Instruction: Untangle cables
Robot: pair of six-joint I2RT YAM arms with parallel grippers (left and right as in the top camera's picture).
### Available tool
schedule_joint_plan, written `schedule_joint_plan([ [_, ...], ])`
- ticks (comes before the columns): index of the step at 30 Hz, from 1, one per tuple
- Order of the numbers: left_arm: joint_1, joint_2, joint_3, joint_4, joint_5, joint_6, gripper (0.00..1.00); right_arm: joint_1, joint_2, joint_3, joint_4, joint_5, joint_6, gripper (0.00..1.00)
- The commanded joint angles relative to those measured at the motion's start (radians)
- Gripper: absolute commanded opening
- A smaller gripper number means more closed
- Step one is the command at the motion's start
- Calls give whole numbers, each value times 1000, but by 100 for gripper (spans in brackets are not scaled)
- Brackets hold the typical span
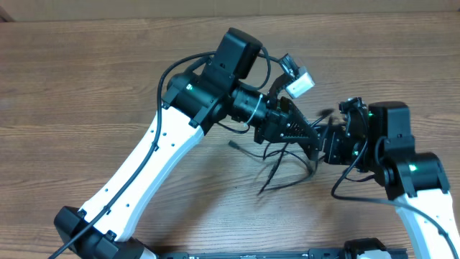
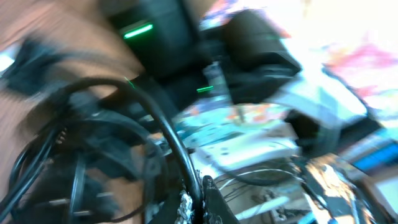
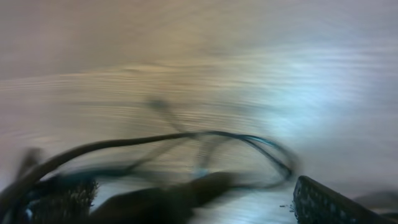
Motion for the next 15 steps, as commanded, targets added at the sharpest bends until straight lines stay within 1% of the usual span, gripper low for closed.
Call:
schedule_joint_plan([
  [1,48,-28,16,11,247,28,4,-4,68,-13,-59,248,45,100],
  [4,96,-28,16,15,330,26,4,-4,98,-13,-104,272,45,100],
  [13,230,-31,16,12,326,8,4,-4,121,-13,-128,275,45,100],
  [15,251,-31,16,9,283,9,4,-4,119,-13,-134,240,43,100],
])
